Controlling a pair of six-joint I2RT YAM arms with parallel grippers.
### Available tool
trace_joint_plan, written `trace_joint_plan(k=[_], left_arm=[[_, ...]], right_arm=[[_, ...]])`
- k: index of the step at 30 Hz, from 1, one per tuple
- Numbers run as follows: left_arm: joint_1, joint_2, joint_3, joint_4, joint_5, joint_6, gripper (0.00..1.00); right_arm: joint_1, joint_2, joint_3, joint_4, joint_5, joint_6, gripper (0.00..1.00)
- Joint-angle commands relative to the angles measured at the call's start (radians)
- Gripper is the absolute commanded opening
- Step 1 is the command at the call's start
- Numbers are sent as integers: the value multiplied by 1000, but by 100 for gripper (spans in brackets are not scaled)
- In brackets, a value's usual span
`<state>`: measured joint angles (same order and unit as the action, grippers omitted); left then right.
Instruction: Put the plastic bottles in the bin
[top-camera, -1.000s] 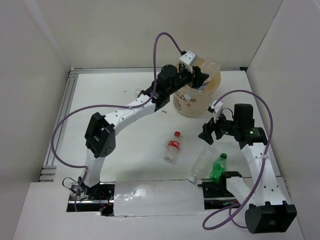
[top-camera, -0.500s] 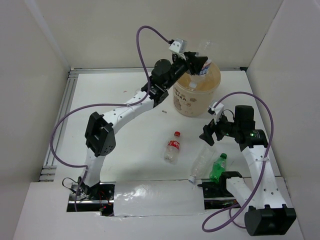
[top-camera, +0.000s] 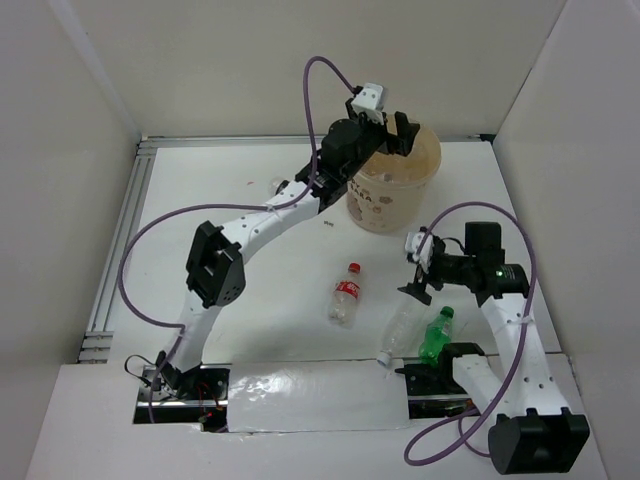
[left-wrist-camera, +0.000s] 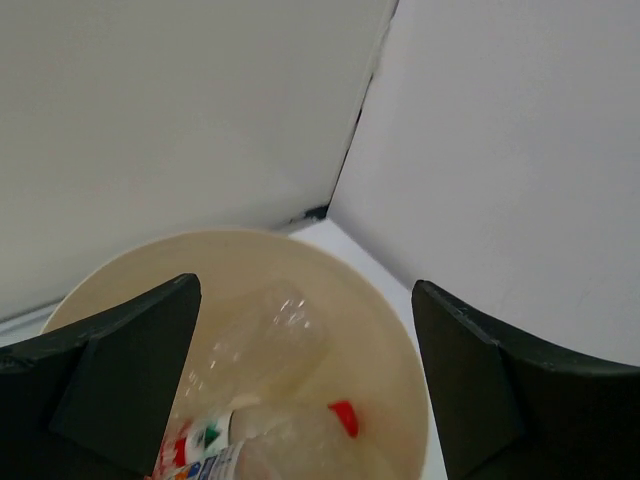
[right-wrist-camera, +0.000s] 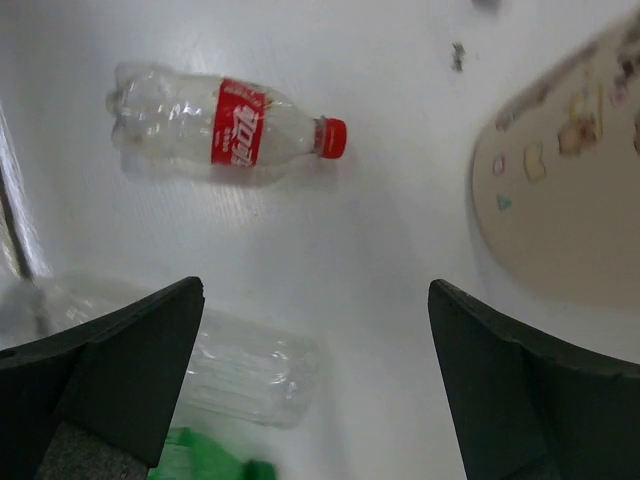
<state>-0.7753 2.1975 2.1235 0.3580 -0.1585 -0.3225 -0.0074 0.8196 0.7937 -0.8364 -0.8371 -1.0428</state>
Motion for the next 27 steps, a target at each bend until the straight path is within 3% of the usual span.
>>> trace_joint_plan(k=[1, 5, 7, 8, 11, 13, 18, 21, 27], left_arm=[[-2, -254, -55, -60, 23, 53, 99], [7, -575, -405, -249, -7, 37, 99], [7, -706, -668, -327, -56, 24, 99], [7, -836, -838, -352, -82, -10, 99], [16, -1022, -1069, -435, -117, -107, 99], [16, -1191, -1293, -500, -130, -191, 99], [7, -1487, -1471, -608, -159, -337, 99], [7, -1567, -1522, -681, -191, -414, 99], [-2, -1654, -1513, -783, -260, -463, 99]], right_arm=[[-5, -37, -66, -147, -143, -655, 100], [4, 27, -129, -76, -165, -890, 100], [46, 103, -129, -35, -165, -960, 100], [81, 128, -129, -12, -151, -961, 100], [153, 196, -139, 97, -100, -961, 100], [289, 240, -139, 166, -44, -961, 100], [512, 380, -117, 319, 108, -875, 100], [617, 450, -88, 359, 174, -858, 100], [699, 662, -19, 312, 300, -878, 96]])
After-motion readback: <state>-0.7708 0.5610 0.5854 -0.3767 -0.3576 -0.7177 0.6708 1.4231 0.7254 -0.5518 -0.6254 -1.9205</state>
